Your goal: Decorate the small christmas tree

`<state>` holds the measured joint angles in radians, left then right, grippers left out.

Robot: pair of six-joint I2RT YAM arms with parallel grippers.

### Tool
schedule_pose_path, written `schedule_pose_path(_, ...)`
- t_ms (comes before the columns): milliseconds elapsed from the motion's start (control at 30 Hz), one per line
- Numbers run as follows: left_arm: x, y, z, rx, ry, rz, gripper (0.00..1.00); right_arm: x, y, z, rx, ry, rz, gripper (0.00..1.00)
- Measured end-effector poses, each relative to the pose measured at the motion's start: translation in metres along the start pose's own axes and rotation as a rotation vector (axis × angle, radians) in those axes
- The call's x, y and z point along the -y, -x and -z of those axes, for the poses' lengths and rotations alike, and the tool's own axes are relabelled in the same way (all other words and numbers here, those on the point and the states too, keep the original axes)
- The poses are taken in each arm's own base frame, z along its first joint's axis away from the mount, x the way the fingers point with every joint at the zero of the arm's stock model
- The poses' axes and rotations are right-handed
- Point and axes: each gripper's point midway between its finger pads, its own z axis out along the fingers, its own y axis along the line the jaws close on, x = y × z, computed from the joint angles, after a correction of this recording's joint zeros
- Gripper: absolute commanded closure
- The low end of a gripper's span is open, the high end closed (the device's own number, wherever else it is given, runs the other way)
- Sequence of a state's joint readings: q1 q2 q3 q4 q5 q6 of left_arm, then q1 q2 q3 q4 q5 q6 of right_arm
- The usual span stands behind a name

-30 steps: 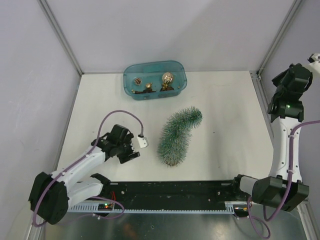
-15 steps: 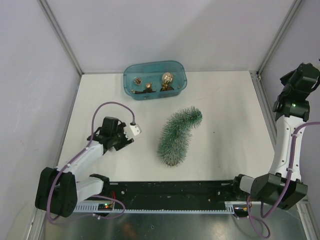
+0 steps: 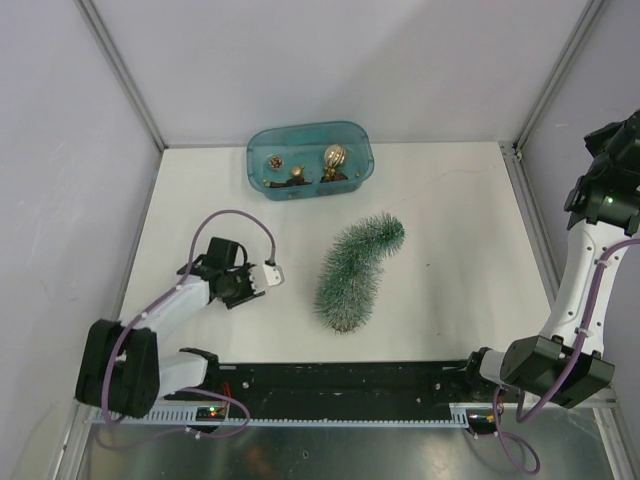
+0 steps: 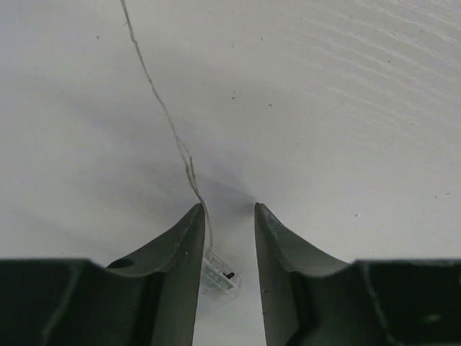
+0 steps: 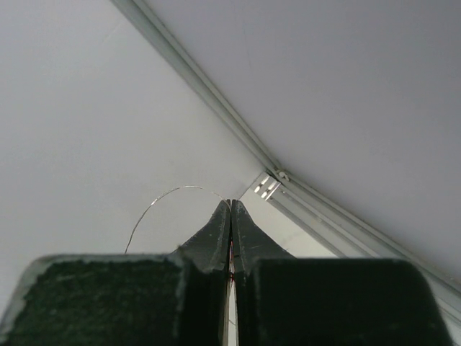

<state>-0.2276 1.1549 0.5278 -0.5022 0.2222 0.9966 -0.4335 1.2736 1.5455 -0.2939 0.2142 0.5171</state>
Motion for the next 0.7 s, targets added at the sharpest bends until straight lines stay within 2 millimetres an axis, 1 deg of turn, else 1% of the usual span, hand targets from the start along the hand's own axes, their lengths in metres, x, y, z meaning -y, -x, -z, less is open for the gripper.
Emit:
schedule_pose_path(100, 0.001, 0.000, -0.007, -0.023, -0.058, 0.017, 0.75, -0.004, -0.002, 0.001, -0.010, 0.020, -0.013, 1.00)
schedule_pose_path(167, -0.006, 0.005, -0.012, -0.024, -0.075, 0.022, 0.86, -0.006, -0.003, 0.001, -0.018, 0.029, -0.020, 1.00)
schedule_pose_path(200, -0.009, 0.007, -0.014, -0.024, -0.078, 0.026, 0.93, -0.007, -0.003, 0.001, -0.019, 0.032, -0.023, 1.00)
schedule_pose_path(267, -0.014, 0.011, -0.017, -0.019, -0.081, 0.034, 0.98, -0.008, -0.003, 0.002, -0.022, 0.038, -0.026, 1.00)
schedule_pose_path(367, -0.018, 0.018, -0.016, 0.003, -0.080, 0.044, 1.00, -0.008, -0.005, 0.001, -0.026, 0.039, -0.025, 1.00)
schedule_pose_path(500, -0.023, 0.033, -0.014, 0.042, -0.065, 0.024, 1.00, -0.007, -0.006, 0.001, -0.029, 0.037, -0.025, 1.00)
schedule_pose_path(633, -0.015, 0.049, -0.013, 0.080, -0.083, -0.003, 1.00, -0.006, -0.005, 0.001, -0.026, 0.032, -0.029, 1.00)
schedule_pose_path(700, -0.007, 0.059, -0.014, 0.104, -0.107, -0.003, 1.00, -0.005, -0.004, 0.001, -0.023, 0.029, -0.031, 1.00)
